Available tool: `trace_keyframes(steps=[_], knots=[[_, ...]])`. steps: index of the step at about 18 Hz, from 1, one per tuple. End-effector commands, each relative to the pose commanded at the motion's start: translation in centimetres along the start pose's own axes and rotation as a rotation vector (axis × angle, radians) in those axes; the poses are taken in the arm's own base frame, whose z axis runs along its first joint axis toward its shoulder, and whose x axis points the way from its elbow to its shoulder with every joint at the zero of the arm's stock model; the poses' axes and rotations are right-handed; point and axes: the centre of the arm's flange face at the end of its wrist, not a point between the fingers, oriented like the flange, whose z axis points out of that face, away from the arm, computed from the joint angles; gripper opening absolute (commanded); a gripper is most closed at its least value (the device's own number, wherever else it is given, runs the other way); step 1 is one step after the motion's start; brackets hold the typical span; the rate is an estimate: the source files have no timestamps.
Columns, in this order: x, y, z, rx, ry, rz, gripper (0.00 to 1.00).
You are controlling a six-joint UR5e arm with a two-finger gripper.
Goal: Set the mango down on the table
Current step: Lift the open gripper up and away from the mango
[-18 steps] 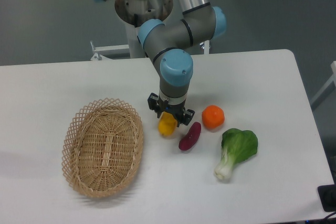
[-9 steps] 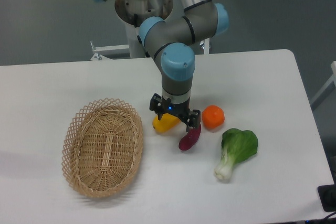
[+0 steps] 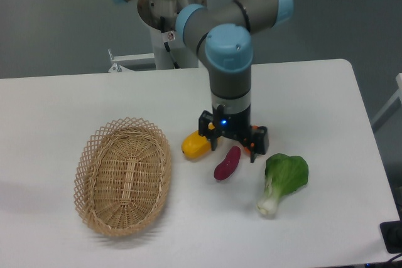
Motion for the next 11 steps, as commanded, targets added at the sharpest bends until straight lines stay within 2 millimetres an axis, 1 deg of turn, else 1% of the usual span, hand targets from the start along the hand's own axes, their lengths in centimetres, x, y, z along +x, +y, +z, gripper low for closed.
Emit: trace_keyframes(steps=[1, 3, 7, 8, 10, 11], knots=[[-0.3, 0.4, -0.7, -0.007, 0.006, 0.011, 1.00], [-1.2, 1.8, -1.1, -0.043, 0.051, 0.041, 1.00], [-2.4, 3.3, -3.5, -0.069, 0.091, 0.109, 1.00], [-2.8, 4.0, -4.3, -0.074, 0.091, 0.121, 1.00], [-3.7, 5.1, -5.0, -0.084, 0.112, 0.177, 1.00], [-3.8, 5.2, -5.4, -0.086, 0.120, 0.206, 1.00]])
